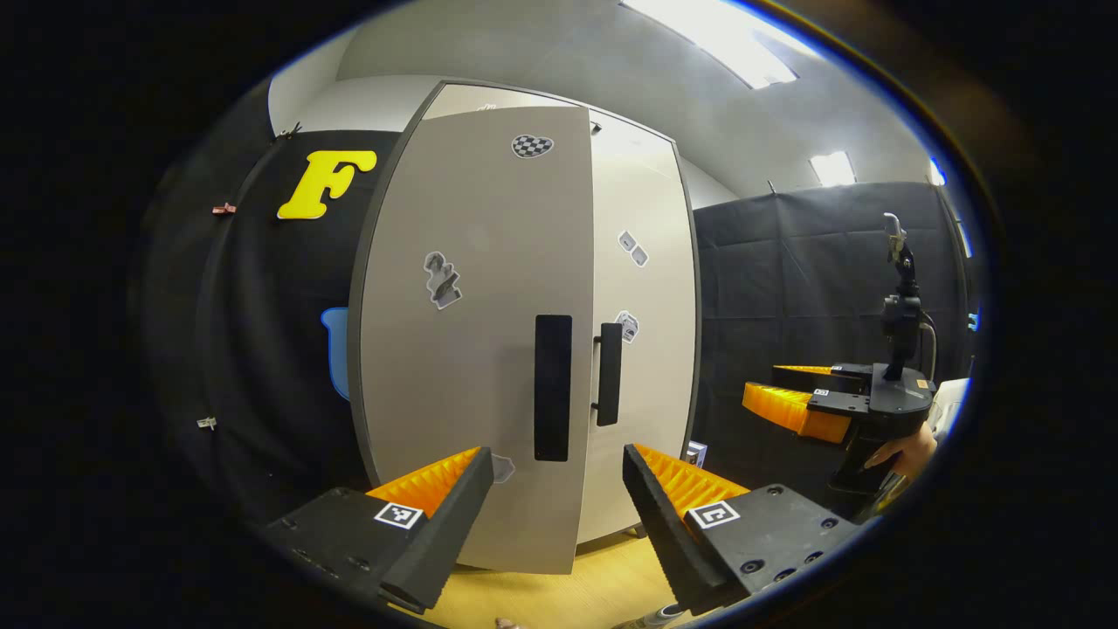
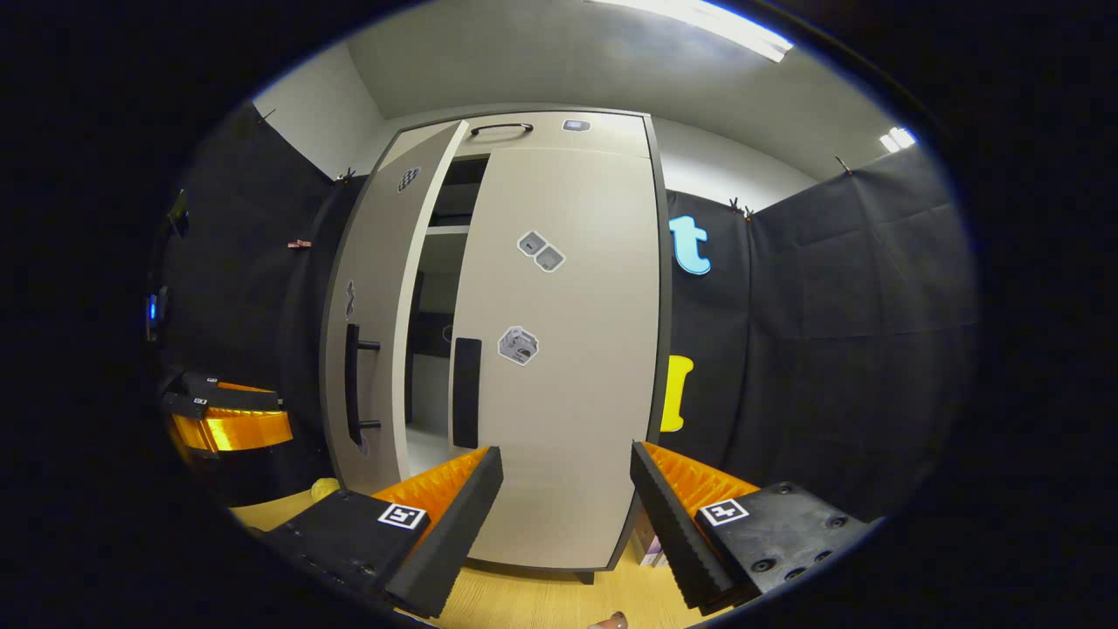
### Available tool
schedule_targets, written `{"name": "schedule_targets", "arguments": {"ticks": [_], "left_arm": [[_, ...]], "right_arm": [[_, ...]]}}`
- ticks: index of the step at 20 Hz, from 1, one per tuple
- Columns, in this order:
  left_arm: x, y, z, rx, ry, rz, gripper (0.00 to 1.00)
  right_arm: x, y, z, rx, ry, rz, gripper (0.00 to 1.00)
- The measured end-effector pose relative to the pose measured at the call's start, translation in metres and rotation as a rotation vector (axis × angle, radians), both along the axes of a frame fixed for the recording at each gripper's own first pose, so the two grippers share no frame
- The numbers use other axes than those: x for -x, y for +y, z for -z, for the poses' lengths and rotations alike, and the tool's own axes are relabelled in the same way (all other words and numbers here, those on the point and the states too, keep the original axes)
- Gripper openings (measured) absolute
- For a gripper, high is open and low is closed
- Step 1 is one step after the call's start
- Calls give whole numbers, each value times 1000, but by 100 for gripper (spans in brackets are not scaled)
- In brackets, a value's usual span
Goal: Grasp the bottle in the cabinet with the left hand and place it on the coaster, then close the right door with the right hand and the left door with the left hand.
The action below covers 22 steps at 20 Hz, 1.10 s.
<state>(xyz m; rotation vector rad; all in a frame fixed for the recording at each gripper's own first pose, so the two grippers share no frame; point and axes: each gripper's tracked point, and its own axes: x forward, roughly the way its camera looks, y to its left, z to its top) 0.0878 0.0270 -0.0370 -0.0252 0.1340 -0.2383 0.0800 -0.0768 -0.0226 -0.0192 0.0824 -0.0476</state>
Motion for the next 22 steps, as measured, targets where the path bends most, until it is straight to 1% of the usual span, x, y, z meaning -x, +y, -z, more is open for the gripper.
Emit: {"name": "schedule_targets", "arguments": {"ticks": [2, 6, 10, 16, 22], "left_arm": [[-2, 0, 0, 1, 2, -2, 95], [-3, 1, 3, -28, 6, -8, 95], [-3, 2, 2, -26, 0, -8, 95], [-1, 5, 1, -28, -11, -25, 95], [-1, 8, -1, -51, -21, -52, 95]], "right_arm": [[0, 2, 0, 1, 0, -5, 97], [0, 2, -1, 7, 0, -9, 97], [2, 1, -2, 5, 2, -11, 97], [4, 0, -4, 3, -4, -20, 97], [9, 1, -4, 10, -8, -36, 97]]}}
